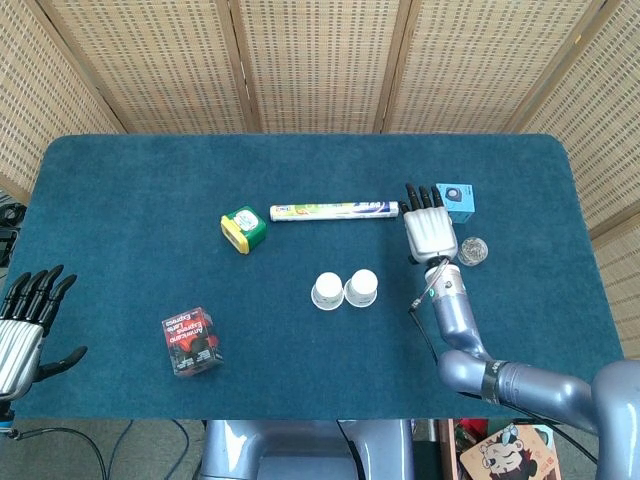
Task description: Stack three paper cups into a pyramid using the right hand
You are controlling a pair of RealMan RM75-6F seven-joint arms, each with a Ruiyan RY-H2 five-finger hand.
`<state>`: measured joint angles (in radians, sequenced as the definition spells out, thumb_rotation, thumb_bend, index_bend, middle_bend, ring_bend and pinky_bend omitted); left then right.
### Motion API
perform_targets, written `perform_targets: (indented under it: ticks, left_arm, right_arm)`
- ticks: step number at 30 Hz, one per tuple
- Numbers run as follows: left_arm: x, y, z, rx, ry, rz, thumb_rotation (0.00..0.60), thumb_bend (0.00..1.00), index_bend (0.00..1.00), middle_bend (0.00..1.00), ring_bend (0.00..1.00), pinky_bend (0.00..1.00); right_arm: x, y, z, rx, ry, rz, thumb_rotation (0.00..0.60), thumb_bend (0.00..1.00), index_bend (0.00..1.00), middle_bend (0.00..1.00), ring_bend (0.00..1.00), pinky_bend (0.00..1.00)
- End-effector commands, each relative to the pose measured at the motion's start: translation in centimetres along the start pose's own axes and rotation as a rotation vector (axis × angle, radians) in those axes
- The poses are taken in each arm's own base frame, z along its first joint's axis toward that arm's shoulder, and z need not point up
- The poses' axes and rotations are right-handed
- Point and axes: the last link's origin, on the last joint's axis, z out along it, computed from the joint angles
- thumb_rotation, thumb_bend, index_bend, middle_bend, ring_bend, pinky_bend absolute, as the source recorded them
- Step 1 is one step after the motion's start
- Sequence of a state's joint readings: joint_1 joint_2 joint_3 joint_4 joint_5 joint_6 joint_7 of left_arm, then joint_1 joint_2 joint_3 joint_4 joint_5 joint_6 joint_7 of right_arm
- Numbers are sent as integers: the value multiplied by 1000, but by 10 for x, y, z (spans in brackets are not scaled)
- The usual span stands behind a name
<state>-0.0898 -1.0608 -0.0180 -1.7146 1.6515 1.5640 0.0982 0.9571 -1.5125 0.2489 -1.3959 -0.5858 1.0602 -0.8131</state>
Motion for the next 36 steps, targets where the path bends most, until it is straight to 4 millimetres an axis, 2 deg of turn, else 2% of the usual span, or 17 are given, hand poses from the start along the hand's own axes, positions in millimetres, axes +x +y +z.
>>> perform_targets:
  ticks: [1, 9, 21, 36]
  left_arm:
    - [0, 0, 0, 2, -1, 1, 600, 180, 0, 0, 0, 0]
    - [-3, -2, 3, 14, -14, 5, 600, 180, 0, 0, 0, 0]
    - [-5, -1, 4, 13, -26, 8, 600, 180, 0, 0, 0, 0]
    - [-8, 1, 7, 16, -37, 17, 600, 180, 0, 0, 0, 0]
  right_arm:
    - [0, 0, 14, -14, -10, 15, 600, 150, 251, 0, 0, 0]
    - [-7, 18, 30, -73, -31, 15, 600, 150, 288, 0, 0, 0]
    - [-15, 46, 36, -144, -69, 16, 600, 150, 297, 0, 0, 0]
    - [-30, 56, 44, -156, -98, 35, 600, 150, 307, 0, 0, 0]
